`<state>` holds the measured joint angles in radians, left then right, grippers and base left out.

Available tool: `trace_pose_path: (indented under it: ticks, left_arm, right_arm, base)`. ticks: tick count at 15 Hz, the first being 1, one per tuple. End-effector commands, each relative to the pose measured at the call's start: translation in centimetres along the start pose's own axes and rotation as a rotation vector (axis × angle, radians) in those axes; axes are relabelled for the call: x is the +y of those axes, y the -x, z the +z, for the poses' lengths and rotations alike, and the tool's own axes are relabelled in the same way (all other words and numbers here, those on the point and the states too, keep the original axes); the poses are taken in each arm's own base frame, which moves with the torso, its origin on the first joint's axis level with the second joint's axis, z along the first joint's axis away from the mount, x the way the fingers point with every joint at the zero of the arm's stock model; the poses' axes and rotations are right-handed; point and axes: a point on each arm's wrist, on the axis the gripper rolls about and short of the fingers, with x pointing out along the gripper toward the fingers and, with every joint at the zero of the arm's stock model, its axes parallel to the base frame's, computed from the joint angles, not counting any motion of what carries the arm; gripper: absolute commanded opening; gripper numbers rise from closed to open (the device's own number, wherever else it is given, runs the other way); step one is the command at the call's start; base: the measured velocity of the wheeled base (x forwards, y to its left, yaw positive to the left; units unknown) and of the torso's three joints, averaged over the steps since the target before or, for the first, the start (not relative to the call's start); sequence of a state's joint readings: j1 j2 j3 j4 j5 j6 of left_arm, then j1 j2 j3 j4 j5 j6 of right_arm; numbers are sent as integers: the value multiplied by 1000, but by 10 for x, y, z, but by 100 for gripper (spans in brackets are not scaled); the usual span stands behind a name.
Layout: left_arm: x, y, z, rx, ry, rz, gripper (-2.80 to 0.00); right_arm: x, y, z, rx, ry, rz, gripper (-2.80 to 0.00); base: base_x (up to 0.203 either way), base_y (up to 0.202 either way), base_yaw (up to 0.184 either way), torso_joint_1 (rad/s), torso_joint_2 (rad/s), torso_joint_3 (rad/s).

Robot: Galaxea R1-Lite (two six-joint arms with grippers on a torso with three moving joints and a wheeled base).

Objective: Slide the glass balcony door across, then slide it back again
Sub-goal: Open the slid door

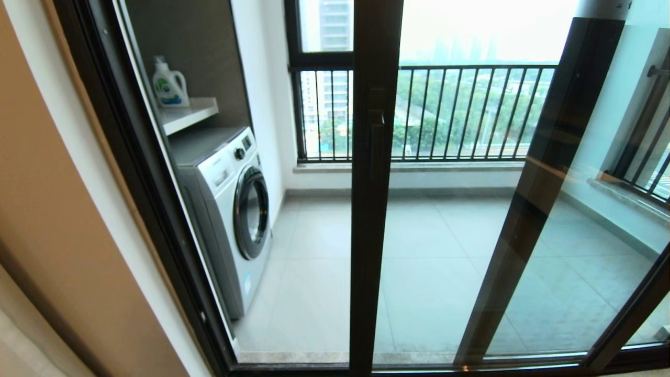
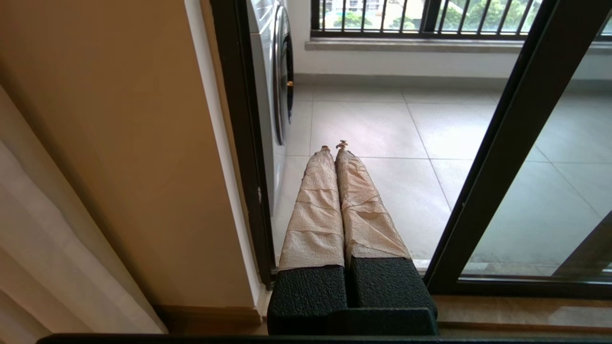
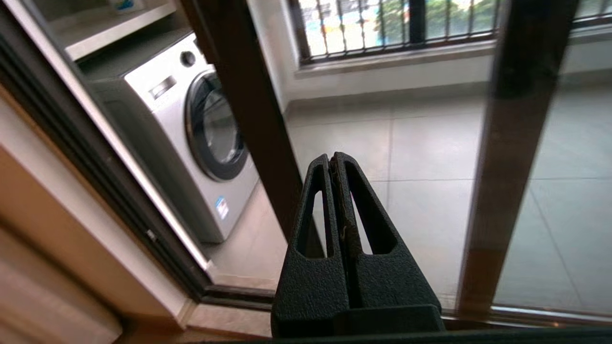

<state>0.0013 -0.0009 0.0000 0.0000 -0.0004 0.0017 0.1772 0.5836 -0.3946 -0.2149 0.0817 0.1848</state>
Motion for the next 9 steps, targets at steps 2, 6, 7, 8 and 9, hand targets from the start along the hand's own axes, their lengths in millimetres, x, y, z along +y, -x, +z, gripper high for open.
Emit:
trace_pose_path:
  ticks: [2, 6, 7, 8, 9]
  left_arm:
    - [0, 0, 0, 2, 0, 1, -280]
    - [0, 0, 0, 2, 0, 1, -280]
    - [0, 0, 0, 2, 0, 1, -280]
    - [0, 0, 0, 2, 0, 1, -280]
    - [0, 0, 0, 2, 0, 0, -280]
  right_arm:
    - [20, -102, 18, 159, 71, 158, -280]
    - [82, -170, 30, 145, 158, 358, -280]
    - [95, -186, 27, 153, 176, 372, -280]
    - [107, -201, 25, 159, 188, 382, -280]
    - [118, -217, 19, 171, 197, 387, -280]
  base:
    - [0, 0, 0, 0, 0, 0]
    - [0, 0, 0, 0, 0, 0]
    - [0, 0, 0, 0, 0, 0]
    - [0, 0, 0, 0, 0, 0]
    - [0, 0, 0, 0, 0, 0]
